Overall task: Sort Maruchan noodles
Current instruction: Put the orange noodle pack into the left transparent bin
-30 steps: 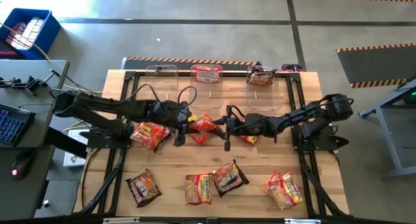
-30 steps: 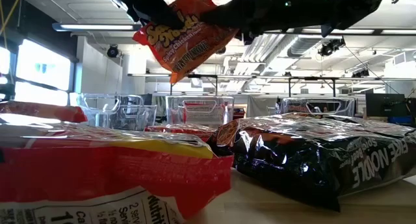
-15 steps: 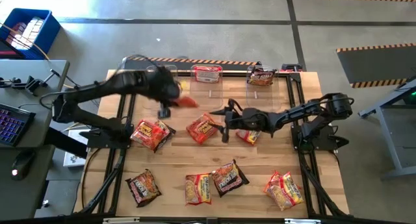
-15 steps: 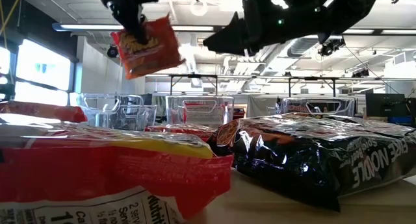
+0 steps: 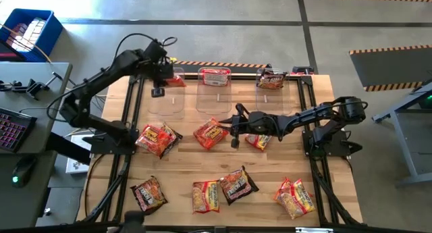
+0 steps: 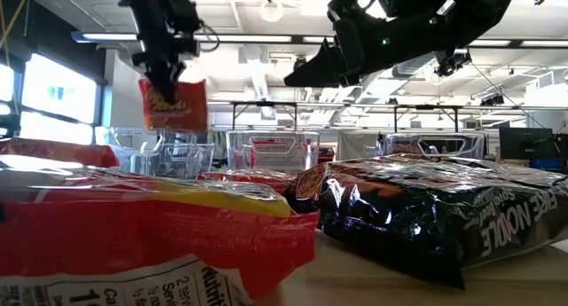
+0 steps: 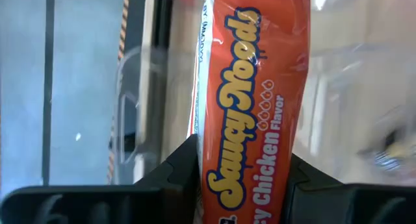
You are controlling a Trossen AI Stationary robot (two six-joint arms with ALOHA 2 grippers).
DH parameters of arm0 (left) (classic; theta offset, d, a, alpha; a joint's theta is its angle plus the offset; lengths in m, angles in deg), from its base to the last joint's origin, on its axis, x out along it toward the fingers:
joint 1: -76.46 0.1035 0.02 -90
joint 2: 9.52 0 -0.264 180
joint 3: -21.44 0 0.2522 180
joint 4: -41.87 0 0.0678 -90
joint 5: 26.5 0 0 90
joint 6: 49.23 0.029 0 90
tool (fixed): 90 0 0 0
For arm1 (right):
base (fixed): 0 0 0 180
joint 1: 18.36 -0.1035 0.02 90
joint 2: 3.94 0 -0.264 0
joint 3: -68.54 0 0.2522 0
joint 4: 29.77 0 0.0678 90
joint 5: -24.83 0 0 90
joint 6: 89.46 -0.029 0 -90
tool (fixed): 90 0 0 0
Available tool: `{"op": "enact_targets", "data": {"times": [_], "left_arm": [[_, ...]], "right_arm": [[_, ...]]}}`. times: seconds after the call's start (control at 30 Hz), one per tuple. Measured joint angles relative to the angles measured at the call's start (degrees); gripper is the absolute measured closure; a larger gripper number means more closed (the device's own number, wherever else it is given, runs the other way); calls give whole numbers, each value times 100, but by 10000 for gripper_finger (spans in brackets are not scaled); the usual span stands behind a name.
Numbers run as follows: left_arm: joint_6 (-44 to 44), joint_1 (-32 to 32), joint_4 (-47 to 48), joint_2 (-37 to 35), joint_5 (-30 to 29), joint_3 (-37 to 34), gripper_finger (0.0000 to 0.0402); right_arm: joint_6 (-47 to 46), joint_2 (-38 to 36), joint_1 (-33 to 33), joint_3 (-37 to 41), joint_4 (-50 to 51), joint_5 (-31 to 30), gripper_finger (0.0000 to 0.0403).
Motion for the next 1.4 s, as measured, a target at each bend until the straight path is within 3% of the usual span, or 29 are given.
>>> {"op": "enact_targets", "data": {"times": [0.1, 0.27, 0.77, 0.97, 1.4], "left_arm": [[270, 271, -162, 356, -202, 0, 309], [-84, 469, 62, 883, -354, 339, 309], [-53, 331, -35, 775, -88, 378, 309], [358, 302, -641, 774, 243, 385, 309], [368, 749, -945, 1585, 322, 450, 309]], "right_arm": [[0, 0, 0, 0, 3, -1, 366], [-35, 0, 0, 0, 2, -2, 373], [-45, 0, -4, 0, 63, -2, 373], [-194, 0, -4, 0, 85, -2, 373], [-284, 0, 37, 2, 193, -4, 373]]}}
